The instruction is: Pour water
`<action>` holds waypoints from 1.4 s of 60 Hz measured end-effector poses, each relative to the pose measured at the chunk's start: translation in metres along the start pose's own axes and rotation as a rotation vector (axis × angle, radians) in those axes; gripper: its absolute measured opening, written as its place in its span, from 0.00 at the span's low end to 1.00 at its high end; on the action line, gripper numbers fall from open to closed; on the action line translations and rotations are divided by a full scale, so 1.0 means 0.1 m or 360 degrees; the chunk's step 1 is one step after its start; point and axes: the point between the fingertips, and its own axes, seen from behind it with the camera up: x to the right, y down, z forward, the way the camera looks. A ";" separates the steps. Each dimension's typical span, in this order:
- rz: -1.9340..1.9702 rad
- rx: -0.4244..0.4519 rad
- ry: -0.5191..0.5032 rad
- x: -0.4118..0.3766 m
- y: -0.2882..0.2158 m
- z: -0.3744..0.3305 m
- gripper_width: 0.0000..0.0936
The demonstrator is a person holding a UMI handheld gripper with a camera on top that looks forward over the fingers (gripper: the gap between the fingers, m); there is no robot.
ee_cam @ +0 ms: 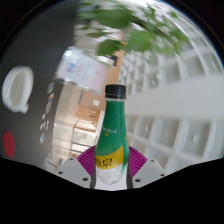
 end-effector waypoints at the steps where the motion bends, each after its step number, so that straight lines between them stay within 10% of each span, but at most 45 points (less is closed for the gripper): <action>1: 0.0127 -0.0034 0.0006 0.05 -0.01 0.03 0.44; 22: 0.2498 -0.0531 -0.0381 -0.55 0.48 -0.10 0.44; 45: 0.2763 -0.0855 -0.0909 -2.71 0.10 -0.88 0.46; 57: 0.2707 -0.0795 -0.0829 -2.66 0.12 -0.85 0.59; 62: 0.2675 -0.0873 -0.0897 -2.67 0.16 -0.94 0.94; 84: 0.2637 -0.1036 -0.0877 -1.75 0.26 -1.93 0.92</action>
